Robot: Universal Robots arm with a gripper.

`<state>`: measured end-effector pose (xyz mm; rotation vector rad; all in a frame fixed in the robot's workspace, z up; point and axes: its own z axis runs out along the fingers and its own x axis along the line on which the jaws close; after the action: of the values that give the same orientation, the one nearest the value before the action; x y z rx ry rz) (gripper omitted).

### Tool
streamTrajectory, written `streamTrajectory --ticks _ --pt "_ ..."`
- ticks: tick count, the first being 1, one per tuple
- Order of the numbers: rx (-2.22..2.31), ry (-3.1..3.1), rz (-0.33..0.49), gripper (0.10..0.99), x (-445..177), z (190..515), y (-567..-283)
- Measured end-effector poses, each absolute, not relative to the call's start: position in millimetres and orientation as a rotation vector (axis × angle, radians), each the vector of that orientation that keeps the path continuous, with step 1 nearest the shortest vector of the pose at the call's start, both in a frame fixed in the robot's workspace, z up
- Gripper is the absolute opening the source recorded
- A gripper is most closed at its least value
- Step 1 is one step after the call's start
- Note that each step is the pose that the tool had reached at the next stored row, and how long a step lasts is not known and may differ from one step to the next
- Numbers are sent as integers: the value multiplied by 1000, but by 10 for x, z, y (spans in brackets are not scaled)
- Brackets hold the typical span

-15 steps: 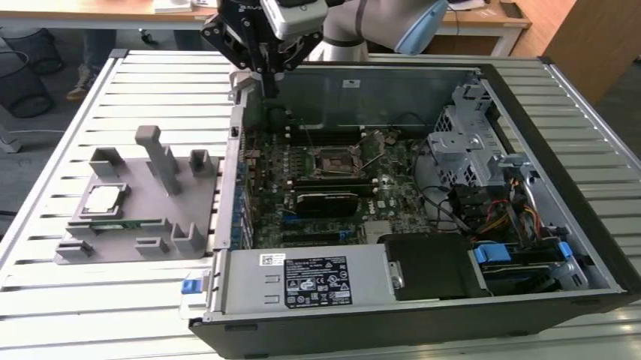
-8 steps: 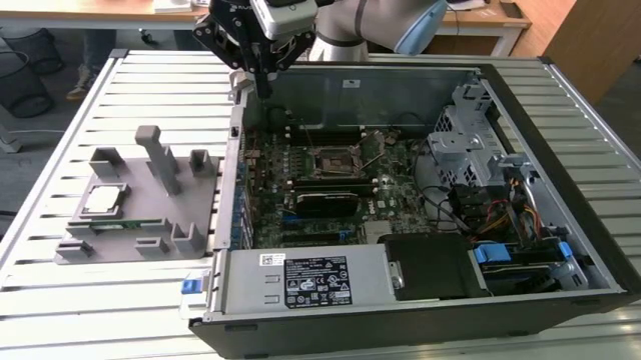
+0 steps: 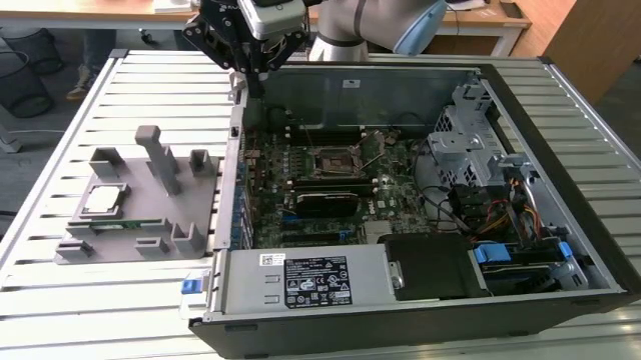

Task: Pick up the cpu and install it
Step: 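Reach for the cpu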

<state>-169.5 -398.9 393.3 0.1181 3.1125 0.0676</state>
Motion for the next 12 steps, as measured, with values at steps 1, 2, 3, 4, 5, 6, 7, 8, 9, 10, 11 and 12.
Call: streamTrajectory --ticks 1,2,3,4,5,6,7,8,9,10,11,12 --pt "118 3112 68 106 -1710 3933 -3990" --pt "118 3113 68 106 -1726 3933 -3989" --pt "118 3113 68 106 -1741 3933 -3989" --pt "118 3112 68 106 -1754 3933 -3989" --pt "118 3113 68 106 -1765 3933 -3989" --pt "118 3112 68 106 -1777 3933 -3989" --pt "118 3113 68 106 -1792 3933 -3989" --pt "118 3113 68 106 -1807 3933 -3990" --pt "118 3113 68 106 -1822 3933 -3989" --pt "118 3112 68 106 -1837 3933 -3989" --pt "118 3112 68 106 -1851 3933 -3989" --pt "118 3113 68 106 -1866 3933 -3989"
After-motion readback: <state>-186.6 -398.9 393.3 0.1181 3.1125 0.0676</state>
